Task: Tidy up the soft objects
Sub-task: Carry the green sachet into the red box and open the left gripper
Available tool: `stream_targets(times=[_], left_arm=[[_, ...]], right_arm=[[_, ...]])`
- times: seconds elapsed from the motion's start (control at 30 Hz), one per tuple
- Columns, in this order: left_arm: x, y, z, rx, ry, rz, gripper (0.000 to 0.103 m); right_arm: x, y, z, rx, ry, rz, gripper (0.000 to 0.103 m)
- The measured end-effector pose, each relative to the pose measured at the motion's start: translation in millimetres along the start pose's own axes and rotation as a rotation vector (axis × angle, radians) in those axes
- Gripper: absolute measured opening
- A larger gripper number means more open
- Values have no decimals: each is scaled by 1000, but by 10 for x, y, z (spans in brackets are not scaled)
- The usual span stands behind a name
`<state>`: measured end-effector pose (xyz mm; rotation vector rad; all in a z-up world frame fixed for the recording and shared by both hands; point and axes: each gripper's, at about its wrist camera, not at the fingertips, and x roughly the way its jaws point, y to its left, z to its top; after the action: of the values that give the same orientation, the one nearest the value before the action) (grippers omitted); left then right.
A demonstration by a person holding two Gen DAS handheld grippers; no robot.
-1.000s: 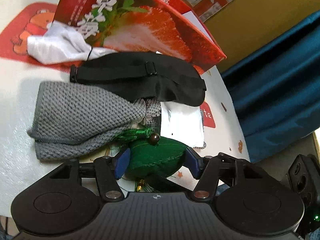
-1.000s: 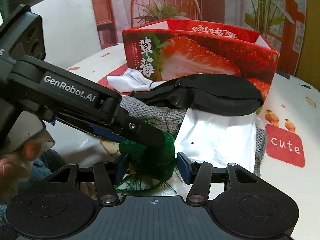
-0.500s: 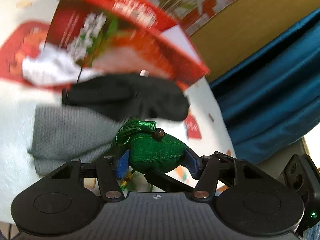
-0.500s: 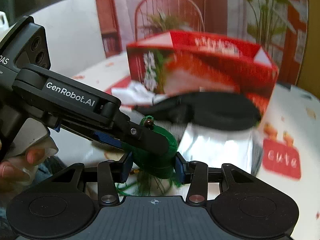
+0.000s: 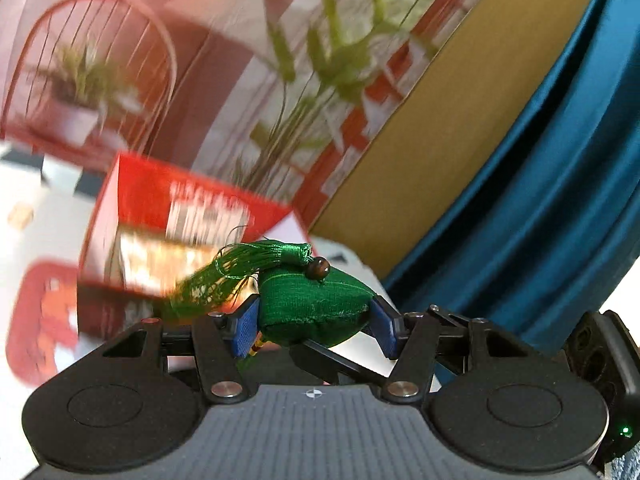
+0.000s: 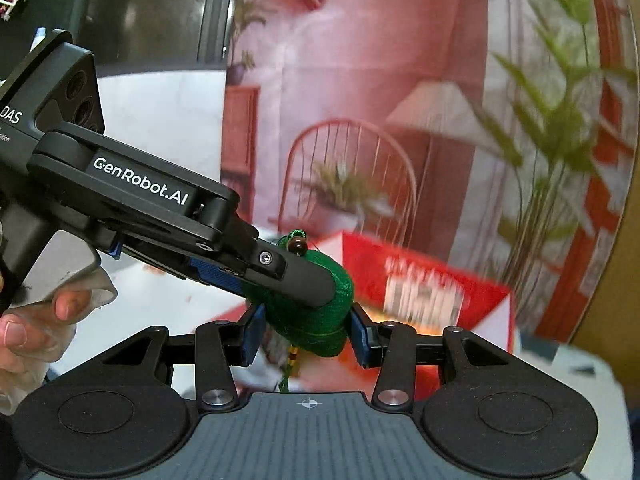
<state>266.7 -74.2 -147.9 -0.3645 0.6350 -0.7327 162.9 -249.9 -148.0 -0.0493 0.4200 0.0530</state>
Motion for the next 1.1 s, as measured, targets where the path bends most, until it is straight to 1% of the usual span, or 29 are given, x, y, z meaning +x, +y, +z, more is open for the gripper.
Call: stream_targets(times=[0.13,0.33,0.47,0.53,0.67,0.8,1.1], left_arm=[[-44,-131,289,62,-55,3,61],[-9,-240,656,115,-123,-8,61],[109,-248,791,132,-131,-8,61],[196,-228,838,139,-127,-5,61],[376,-150,882,147,-112,13,61],[585,28,843,121,-70,32,61],[1066,537,603,43,62,88,61]], right_arm=[[48,-89,275,-14,-62,-15,41],[185,-276,608,-48,-144,-44,41],[309,-394,730,-63,-170,-61,41],[365,-444,733,-67,-173,-66,41],[513,-548,722,-52,-166,-72,41],[705,-657,638,-28,-134,-61,41],[1271,-763,155,28,6,-9,41]])
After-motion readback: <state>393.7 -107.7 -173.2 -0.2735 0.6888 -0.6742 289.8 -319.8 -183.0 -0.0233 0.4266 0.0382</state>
